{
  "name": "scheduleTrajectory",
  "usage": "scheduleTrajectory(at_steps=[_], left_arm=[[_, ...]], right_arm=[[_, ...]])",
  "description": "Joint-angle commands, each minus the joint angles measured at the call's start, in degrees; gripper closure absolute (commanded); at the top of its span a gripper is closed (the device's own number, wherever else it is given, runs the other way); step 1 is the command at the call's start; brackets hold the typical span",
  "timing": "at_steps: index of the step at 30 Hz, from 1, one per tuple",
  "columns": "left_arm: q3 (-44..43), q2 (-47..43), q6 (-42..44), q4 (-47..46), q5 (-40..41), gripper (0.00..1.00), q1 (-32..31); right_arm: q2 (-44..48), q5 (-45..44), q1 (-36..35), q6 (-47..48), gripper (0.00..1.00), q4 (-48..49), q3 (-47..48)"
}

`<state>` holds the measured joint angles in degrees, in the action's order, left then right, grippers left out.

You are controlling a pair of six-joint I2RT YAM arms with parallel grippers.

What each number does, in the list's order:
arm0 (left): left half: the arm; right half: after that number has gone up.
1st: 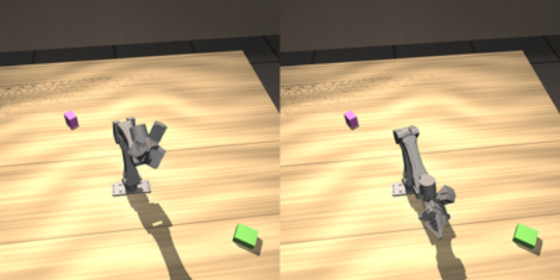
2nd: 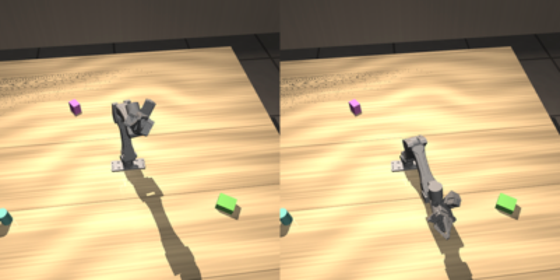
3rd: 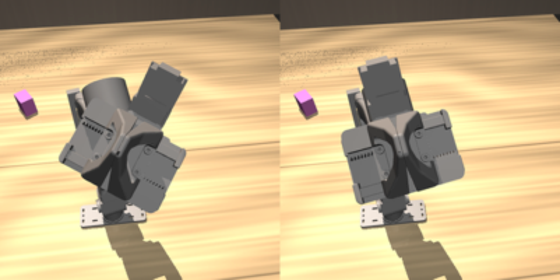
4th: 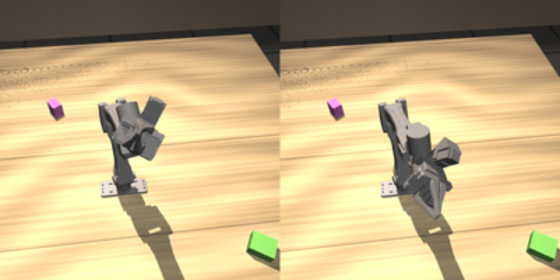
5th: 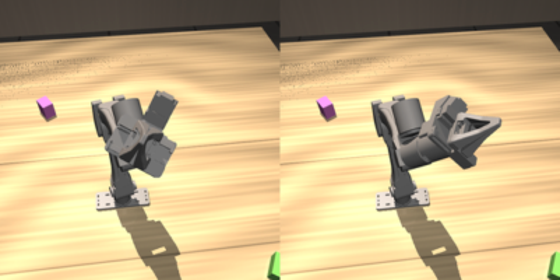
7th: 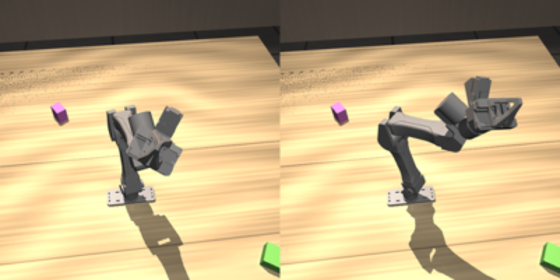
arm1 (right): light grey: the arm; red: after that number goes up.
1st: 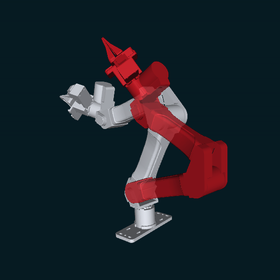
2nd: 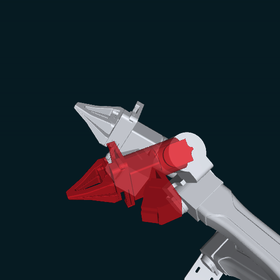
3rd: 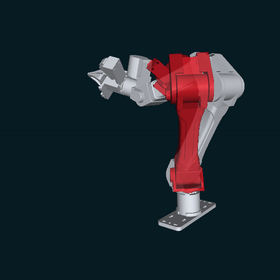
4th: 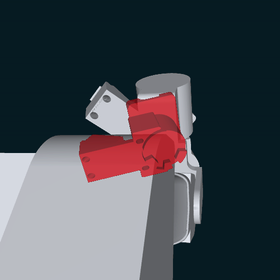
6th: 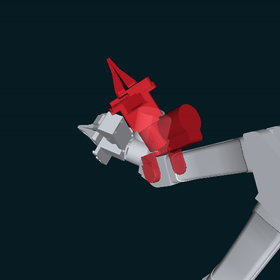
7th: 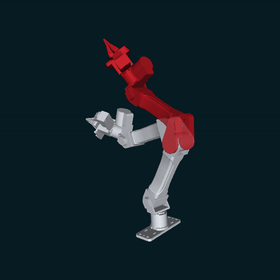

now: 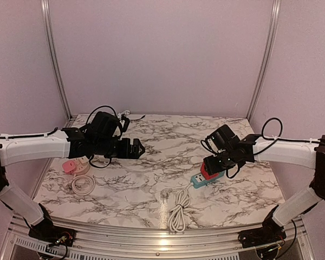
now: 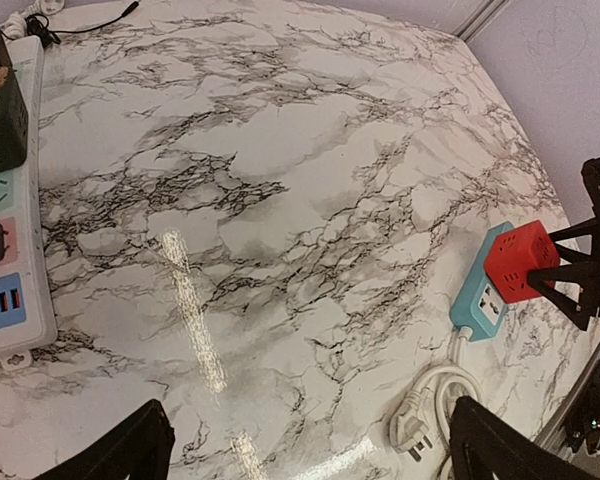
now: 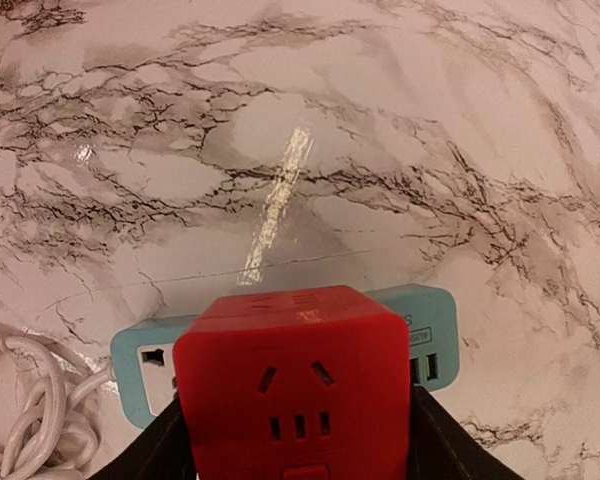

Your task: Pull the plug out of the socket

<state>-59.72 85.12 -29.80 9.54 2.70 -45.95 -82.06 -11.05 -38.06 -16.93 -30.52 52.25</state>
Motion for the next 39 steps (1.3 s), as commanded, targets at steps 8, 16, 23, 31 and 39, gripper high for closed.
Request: scheduleTrajectory(at_steps=[8,16,23,31,39], left_arm=[[-1.72,3.21,-1.06,-3.16,-4.70,0.01,-0.63],[-2.98,5.97,-2.64,-6.37,-8.40,0.01,-0.63],[-1.37,10.77,-9.78,-16.69,-16.18,0.14,-0.63],[-2.85,18.20,-15.16,-22.08,-20.37,0.74,-1.58],[-6.82,24.52,-17.41,-24.76,-22.87,0.96,-2.87]], right_arm=[[-8.02,2.47,-4.01,-4.60,0.60,1.28,6.66],[-17.43,-1.78,-10.80,-10.50,0.64,4.32,16.51],[-21.34,-1.02,-12.02,-12.54,0.62,5.64,19.63],[-21.39,-0.54,-12.10,-12.37,0.35,5.08,19.86],[-21.02,-2.38,-12.55,-11.97,0.22,2.62,20.40]])
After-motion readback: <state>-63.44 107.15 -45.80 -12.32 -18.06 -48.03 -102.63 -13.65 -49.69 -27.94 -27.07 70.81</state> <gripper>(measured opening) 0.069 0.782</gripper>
